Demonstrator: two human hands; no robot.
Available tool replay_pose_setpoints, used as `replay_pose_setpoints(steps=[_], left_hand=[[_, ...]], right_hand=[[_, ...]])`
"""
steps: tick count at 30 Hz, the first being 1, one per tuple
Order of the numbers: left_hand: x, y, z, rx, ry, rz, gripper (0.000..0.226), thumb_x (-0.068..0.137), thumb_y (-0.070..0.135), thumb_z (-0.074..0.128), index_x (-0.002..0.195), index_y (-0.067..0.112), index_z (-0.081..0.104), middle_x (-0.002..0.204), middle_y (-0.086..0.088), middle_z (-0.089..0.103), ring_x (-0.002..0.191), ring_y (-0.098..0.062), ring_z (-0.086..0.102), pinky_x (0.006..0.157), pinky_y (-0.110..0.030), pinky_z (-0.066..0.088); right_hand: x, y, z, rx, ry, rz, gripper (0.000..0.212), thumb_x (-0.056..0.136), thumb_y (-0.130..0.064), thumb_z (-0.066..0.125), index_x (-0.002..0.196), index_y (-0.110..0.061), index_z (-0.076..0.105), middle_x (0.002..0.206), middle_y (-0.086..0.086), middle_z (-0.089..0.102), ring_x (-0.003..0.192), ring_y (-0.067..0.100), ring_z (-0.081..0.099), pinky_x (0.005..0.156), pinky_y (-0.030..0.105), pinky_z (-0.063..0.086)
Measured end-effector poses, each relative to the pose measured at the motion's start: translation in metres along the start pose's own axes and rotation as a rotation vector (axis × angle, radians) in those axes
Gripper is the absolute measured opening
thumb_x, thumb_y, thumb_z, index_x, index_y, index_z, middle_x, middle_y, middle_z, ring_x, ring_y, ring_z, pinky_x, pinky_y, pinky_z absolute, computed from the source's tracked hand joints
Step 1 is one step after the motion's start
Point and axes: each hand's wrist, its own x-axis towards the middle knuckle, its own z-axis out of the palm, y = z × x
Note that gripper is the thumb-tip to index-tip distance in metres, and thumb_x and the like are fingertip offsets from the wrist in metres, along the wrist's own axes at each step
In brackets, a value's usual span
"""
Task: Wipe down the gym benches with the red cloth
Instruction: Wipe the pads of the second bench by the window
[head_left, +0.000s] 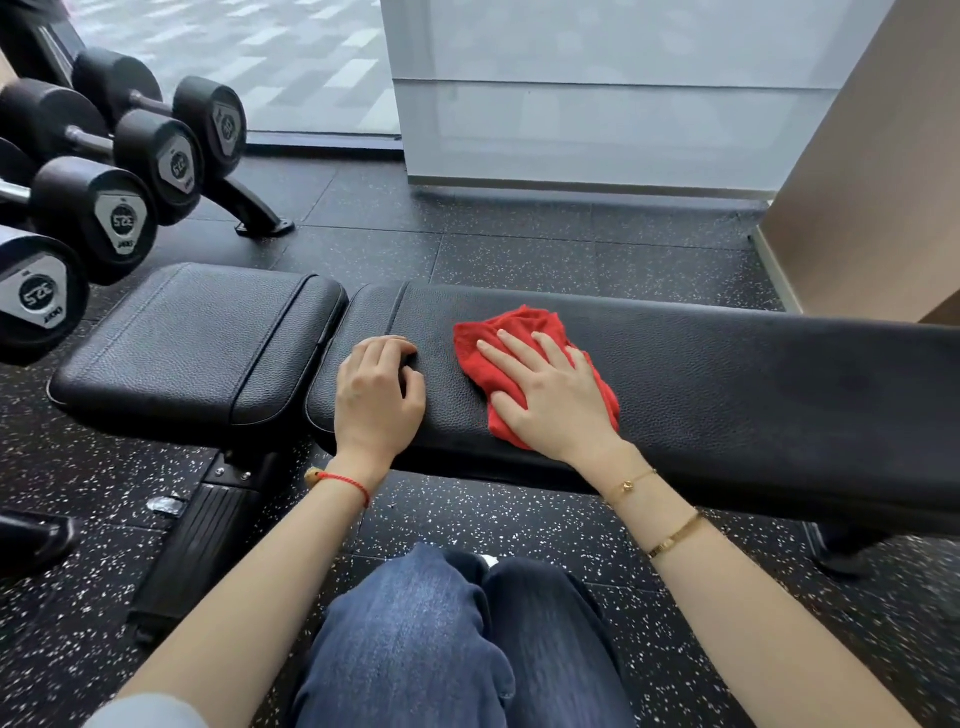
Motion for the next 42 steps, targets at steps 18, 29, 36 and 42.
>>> replay_pose_setpoints(steps=[18, 29, 36, 42], left_hand=[[-0.004, 0.051, 0.012, -0.057, -0.079, 0.116, 0.023, 0.085, 0.015, 0.063, 0.107, 0.015, 0.067, 0.112, -0.003, 0.068, 0.112, -0.028, 0.058, 0.104, -0.044, 0.04], [-0.006, 0.077, 0.033, -0.045, -0.165, 0.262, 0.021, 0.086, 0.017, 0.061, 0.106, 0.015, 0.067, 0.113, -0.002, 0.067, 0.113, -0.028, 0.058, 0.104, -0.045, 0.042], [0.003, 0.079, 0.033, -0.049, -0.165, 0.278, 0.018, 0.088, 0.018, 0.062, 0.105, 0.015, 0.067, 0.108, 0.0, 0.068, 0.108, -0.025, 0.059, 0.102, -0.04, 0.039], [0.018, 0.072, 0.035, -0.049, -0.138, 0.293, 0.019, 0.089, 0.021, 0.06, 0.107, 0.018, 0.067, 0.109, 0.002, 0.068, 0.11, -0.023, 0.059, 0.102, -0.038, 0.037]], right_hand=[[-0.026, 0.029, -0.016, -0.037, 0.007, 0.126, 0.059, 0.091, -0.05, 0.043, 0.148, -0.047, 0.029, 0.158, -0.015, 0.029, 0.142, 0.025, 0.029, 0.115, 0.045, 0.022], [-0.054, 0.094, -0.035, 0.022, 0.116, 0.357, 0.051, 0.094, -0.039, 0.047, 0.145, -0.039, 0.041, 0.154, -0.013, 0.037, 0.14, 0.023, 0.034, 0.115, 0.043, 0.025], [-0.04, 0.087, -0.035, 0.09, 0.166, 0.318, 0.042, 0.096, -0.034, 0.047, 0.139, -0.033, 0.049, 0.15, -0.015, 0.043, 0.138, 0.021, 0.035, 0.113, 0.041, 0.023], [-0.032, 0.084, -0.035, 0.101, 0.184, 0.276, 0.039, 0.097, -0.033, 0.047, 0.136, -0.033, 0.05, 0.144, -0.016, 0.049, 0.133, 0.021, 0.038, 0.11, 0.041, 0.026]])
